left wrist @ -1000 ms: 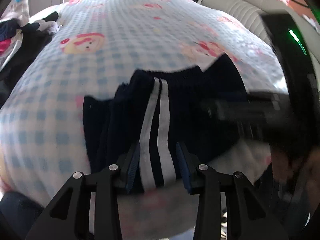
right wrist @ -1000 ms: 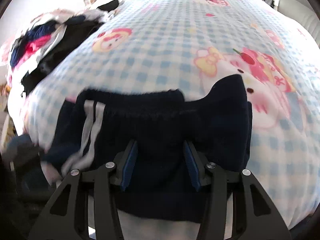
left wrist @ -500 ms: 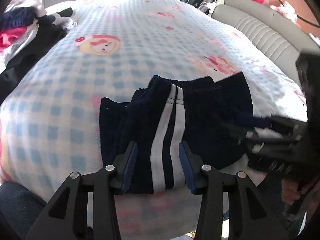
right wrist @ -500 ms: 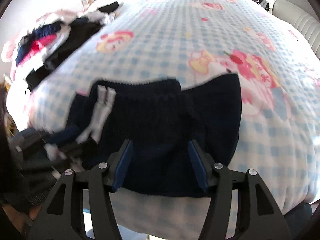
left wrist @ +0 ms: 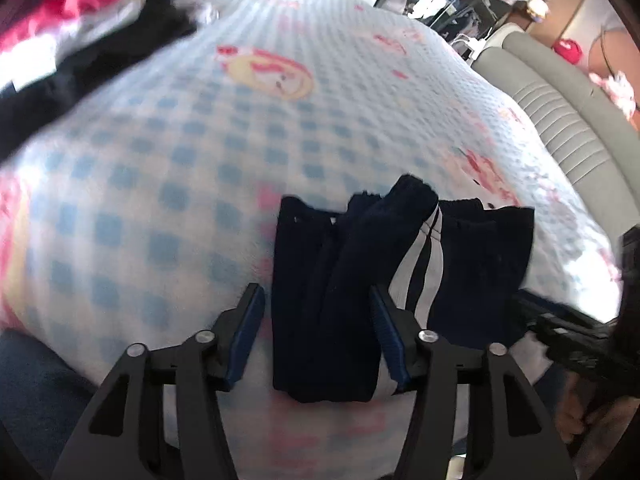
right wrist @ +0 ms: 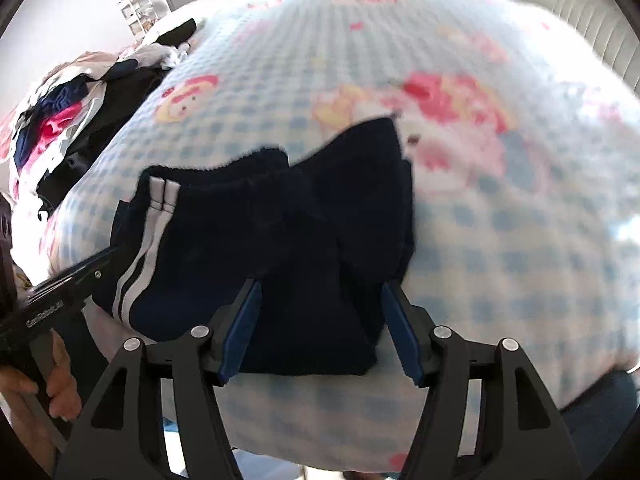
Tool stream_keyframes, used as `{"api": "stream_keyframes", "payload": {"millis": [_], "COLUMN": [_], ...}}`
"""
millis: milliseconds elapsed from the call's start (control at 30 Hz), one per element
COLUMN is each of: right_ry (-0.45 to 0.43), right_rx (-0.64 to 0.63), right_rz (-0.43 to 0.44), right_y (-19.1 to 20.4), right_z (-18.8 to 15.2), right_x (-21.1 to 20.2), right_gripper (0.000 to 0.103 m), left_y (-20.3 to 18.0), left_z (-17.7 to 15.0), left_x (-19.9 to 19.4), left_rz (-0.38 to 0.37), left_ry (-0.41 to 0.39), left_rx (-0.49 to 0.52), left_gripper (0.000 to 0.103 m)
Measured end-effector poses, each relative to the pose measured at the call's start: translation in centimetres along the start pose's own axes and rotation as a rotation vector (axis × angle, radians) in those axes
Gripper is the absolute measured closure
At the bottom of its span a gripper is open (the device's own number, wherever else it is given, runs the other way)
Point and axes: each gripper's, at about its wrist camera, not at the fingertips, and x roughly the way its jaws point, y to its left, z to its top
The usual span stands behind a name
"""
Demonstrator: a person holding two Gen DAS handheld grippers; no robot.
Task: Fold clothes
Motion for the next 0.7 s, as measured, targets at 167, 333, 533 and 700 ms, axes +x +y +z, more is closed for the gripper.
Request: {"api": "stream_keyframes", "payload": {"millis": [167, 333, 533, 700], "right_ry": [0.025, 0.016, 0.012, 0.008], "right_rx": [-0.012, 0.046, 0.108, 0.043], "right_rz": [0.006, 0.056, 0.201, 0.182], "right_y": [-0.1, -0.6, -1.0, 0.4], "right_z": [-0.3, -0.4, -0.1, -0.6], "right_x": [1.9, 1.3, 1.0, 1.1], "right_gripper": [0.030, 0.030, 0.043, 0.052], "left_y": [1.1, 0.7, 0.9, 0.5], "left_z": [0.2, 0.0, -0.5, -0.4], "left_x": [0.9, 0.5, 2.0, 1.5], "left_rz": [-0.101, -0.261, -0.226, -0.331], "left_ry": [0.029, 0.022, 0.086, 0.080], "left_rx": [-0.073, -0.079, -0.096, -0.095], "left_gripper": [0.040, 0.044, 0.044, 0.047]}}
